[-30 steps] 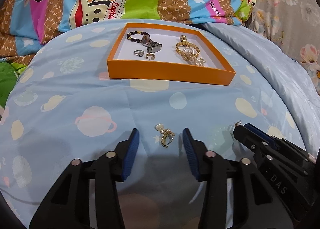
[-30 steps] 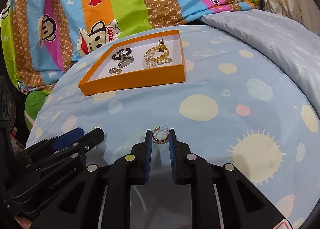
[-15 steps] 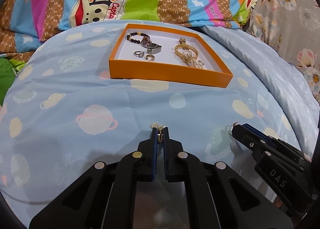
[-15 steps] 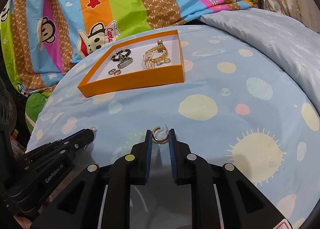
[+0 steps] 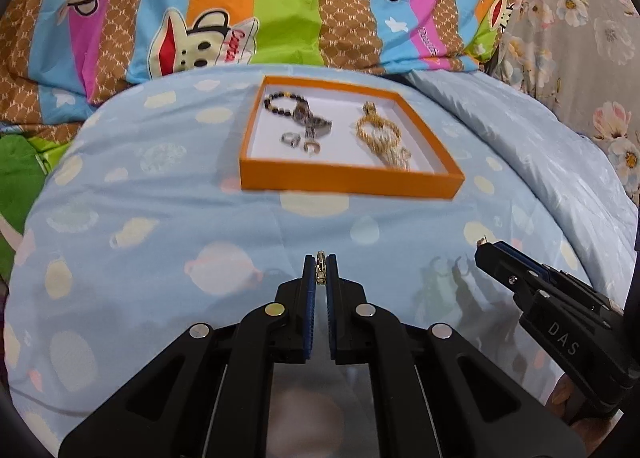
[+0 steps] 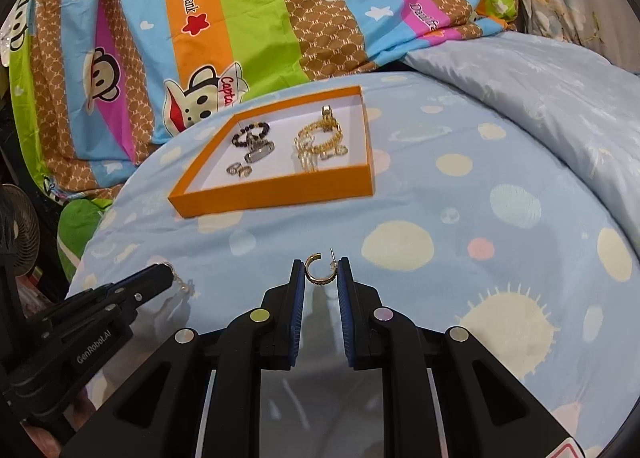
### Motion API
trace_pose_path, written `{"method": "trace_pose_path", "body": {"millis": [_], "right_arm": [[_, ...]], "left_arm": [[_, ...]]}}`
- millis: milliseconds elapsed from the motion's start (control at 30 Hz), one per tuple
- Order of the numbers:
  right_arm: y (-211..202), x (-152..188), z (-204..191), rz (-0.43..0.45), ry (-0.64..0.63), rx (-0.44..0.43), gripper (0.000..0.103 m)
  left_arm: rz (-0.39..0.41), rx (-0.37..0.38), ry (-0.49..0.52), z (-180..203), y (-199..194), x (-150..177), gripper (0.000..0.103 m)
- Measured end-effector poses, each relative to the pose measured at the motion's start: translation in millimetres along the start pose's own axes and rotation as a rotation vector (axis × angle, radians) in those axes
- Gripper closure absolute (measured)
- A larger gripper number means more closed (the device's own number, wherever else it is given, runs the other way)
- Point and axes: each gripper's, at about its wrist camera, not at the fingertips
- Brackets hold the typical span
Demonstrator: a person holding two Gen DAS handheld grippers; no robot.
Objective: Organize jewelry
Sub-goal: 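Lower both earrings into the orange box and open both tools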
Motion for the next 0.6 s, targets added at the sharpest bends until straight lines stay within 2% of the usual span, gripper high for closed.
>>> {"method": "trace_pose_path", "body": {"millis": [233, 600], "right_arm": [[7.0, -39.3, -10.1, 0.055, -0.014, -0.009, 0.088], [48.3, -90.7, -25.8, 0.079, -0.034, -0.020, 0.088]], "left_arm": [[0.079, -0.025, 0.000, -10.0, -0.3, -47.1, 0.099], [0.118, -0.067, 0.010, -18.6, 37.8, -101.9, 0.099]]}}
Point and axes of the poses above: each gripper's, at about its wrist camera, not at the fingertips, and y roughly the way its jaws point, z to its right, x to its underside, and after that the axes turned 9 degrees about y, right-handed
